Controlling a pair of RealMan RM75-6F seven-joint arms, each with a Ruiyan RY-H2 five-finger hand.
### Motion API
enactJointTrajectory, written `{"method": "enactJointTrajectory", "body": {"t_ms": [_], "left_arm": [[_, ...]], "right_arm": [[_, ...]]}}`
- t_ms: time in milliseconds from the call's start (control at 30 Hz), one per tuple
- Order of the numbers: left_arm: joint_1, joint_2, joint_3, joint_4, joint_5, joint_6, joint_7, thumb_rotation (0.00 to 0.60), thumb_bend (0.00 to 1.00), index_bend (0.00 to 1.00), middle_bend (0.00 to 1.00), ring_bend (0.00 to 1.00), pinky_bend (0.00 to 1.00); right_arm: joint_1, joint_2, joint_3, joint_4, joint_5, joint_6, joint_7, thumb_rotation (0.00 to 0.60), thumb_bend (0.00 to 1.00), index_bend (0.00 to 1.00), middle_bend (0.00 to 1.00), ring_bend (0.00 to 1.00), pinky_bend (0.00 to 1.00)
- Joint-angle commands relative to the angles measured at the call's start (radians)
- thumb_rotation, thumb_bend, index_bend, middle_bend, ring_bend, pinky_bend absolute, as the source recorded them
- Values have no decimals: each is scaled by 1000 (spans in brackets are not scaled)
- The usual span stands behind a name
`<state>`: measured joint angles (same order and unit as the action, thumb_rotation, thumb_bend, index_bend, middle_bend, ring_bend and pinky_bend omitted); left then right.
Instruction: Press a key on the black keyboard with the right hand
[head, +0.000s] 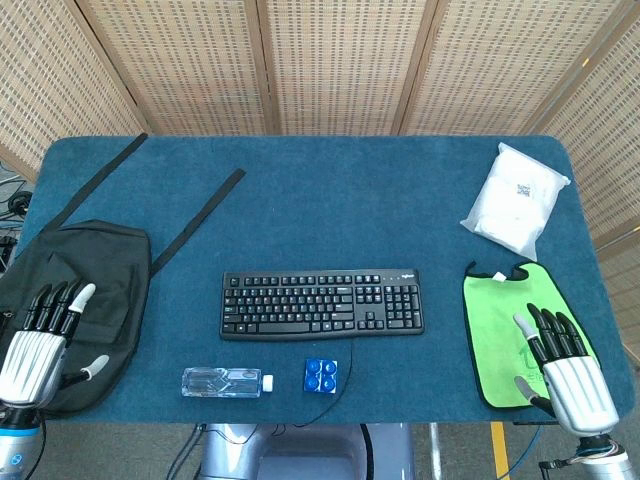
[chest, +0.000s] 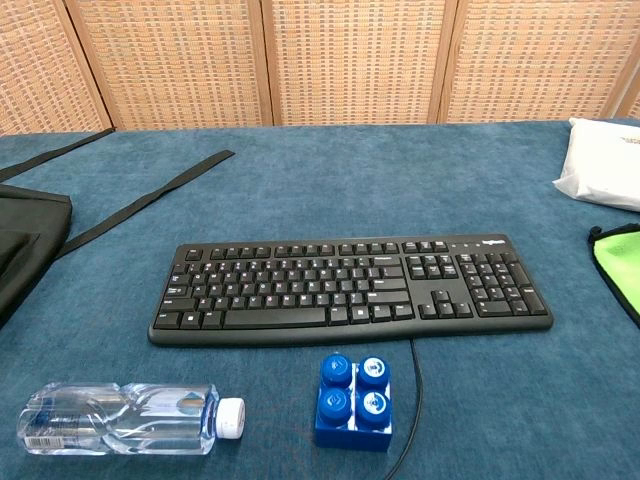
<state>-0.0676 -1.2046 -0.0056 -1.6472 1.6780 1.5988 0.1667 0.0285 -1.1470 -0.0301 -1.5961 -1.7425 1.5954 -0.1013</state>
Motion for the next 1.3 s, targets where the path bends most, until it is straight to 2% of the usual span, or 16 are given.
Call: {"method": "enactJointTrajectory", "body": {"t_ms": [33,1167,1233,1300], "left_arm": [[0,1,-3,-1,-6,1,-1,600,0,0,0,0,0],[-1,2,-8,4,-7,6,-19,600,0,0,0,0,0],[-2,2,-8,4,-7,7,-21,600,0,0,0,0,0],[-3,3,-9,4,-8,5,-24,600,0,0,0,0,0]], "right_arm": [[2,-2,2,4,8,-7,-2,600,260,0,0,0,59],[19,7,5,-33,-3,-27,-18,600,260,0,0,0,58],[28,17,10,-49,-2,-39,-27,600,262,0,44,0,59],[42,35,21,-79,7,-57,-46,600,293,0,193,50,95]]}}
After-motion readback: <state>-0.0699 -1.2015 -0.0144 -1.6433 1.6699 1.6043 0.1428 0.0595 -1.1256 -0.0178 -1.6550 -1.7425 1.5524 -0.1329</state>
